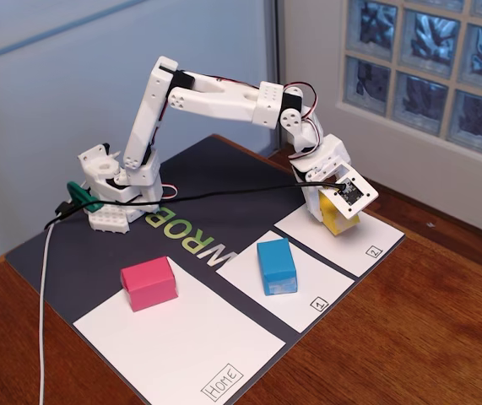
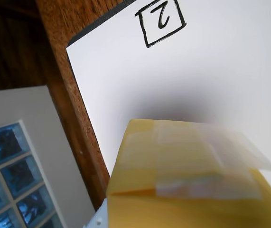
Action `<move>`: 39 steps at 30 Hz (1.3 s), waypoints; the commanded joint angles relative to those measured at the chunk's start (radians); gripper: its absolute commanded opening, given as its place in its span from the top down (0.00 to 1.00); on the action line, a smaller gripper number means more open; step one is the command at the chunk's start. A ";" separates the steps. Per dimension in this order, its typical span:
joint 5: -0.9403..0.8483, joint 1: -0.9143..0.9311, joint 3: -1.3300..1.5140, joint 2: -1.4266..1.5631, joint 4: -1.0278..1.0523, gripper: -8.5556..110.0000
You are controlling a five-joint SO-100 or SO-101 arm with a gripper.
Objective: Move box yellow to zone 2
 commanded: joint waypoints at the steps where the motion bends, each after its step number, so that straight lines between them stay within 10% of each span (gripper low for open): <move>1: 0.147 0.025 0.002 -0.009 0.028 0.93; 39: -0.078 0.040 -0.106 0.064 0.192 0.65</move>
